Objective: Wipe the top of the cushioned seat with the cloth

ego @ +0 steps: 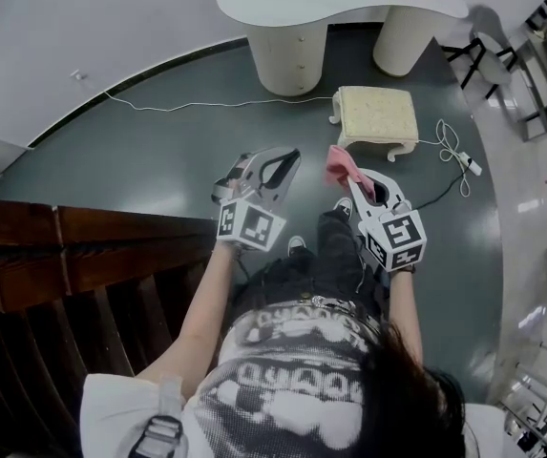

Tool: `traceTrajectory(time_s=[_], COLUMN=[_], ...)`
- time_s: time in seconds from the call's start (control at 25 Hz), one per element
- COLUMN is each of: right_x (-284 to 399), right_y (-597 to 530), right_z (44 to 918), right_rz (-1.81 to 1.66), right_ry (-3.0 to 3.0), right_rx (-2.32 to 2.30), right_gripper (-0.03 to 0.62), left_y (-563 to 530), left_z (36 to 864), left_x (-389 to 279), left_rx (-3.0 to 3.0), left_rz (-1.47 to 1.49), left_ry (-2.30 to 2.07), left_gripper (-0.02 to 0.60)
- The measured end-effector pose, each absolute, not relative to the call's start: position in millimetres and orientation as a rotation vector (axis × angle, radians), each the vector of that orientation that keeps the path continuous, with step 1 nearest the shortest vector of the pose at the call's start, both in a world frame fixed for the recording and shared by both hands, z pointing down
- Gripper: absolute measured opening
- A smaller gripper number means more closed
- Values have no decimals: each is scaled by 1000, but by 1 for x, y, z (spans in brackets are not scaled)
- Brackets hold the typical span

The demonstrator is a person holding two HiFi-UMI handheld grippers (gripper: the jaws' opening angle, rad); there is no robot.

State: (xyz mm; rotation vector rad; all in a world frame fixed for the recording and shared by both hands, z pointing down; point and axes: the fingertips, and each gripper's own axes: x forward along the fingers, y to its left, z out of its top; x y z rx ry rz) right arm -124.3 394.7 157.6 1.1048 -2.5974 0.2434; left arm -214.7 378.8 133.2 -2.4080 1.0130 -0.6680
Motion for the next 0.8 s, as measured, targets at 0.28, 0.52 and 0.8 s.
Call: traceTrajectory(time_s=[0.28, 0.52, 0.8], right_x=[-123, -123, -125], right_y=[393, 395, 393], right_z=[159, 164, 167], right_rz=[250, 259, 266], right_ry=[-2590, -2592, -2595], right_rx=[1106, 1105, 1092], right_gripper=[9, 9, 9], left_y=[379, 383, 384], left_z=[135, 141, 141], left_x=[-212, -210, -210], left_rx=[-2419, -2418, -2420], left_rz=[-668, -676, -684], left_ry=[996, 981, 978], left_gripper=[12, 12, 12])
